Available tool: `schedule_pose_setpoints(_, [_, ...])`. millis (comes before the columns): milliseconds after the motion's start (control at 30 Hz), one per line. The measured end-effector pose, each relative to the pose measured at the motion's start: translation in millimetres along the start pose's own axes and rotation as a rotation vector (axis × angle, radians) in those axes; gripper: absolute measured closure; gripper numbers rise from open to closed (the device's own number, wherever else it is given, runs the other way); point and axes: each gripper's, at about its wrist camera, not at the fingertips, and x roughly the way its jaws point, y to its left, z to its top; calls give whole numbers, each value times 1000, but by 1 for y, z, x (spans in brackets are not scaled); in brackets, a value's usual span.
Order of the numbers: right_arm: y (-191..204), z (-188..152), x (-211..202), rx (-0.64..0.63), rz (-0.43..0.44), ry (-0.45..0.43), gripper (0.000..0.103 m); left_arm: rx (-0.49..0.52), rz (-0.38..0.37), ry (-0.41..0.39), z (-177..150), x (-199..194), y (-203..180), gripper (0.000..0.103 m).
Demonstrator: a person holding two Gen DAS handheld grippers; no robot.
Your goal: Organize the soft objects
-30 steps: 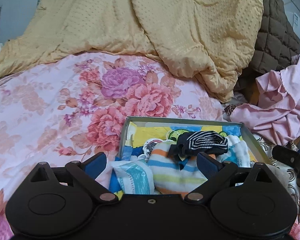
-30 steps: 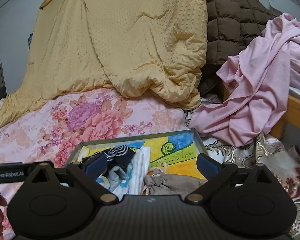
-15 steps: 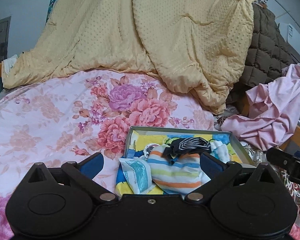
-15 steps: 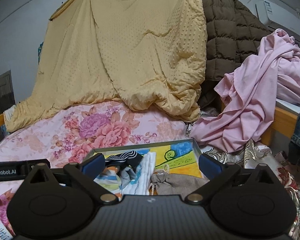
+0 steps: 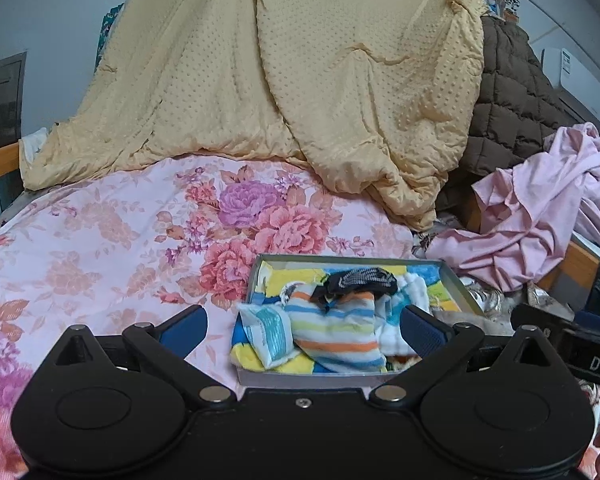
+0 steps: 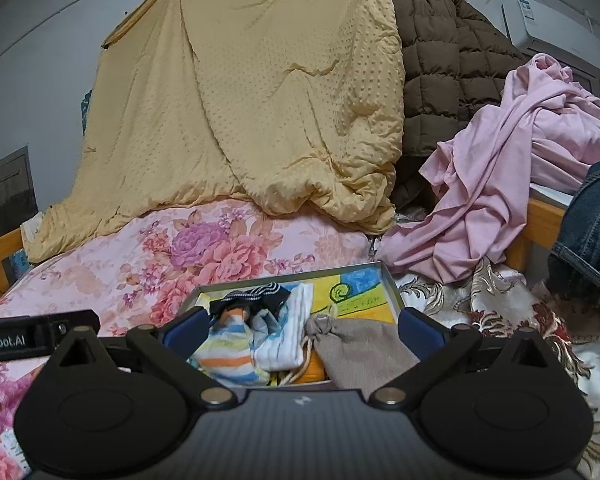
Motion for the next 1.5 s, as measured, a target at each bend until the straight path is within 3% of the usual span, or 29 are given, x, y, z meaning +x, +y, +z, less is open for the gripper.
schedule_pose_setpoints(633, [1, -22, -58, 49, 11, 26, 0, 10, 41, -27, -30, -64, 0, 1])
schedule_pose_setpoints(900, [13, -34, -83, 11, 17, 38, 0, 10, 49, -33, -48, -90, 5, 1])
schedule_pose_setpoints(1300, [34, -57, -104, -12, -1, 91, 0, 20, 42, -28, -75, -114, 16, 1])
schedule_pose_setpoints(1500, [36, -63, -111, -12, -50, 95, 0, 17, 43, -37, -84, -125, 26, 1])
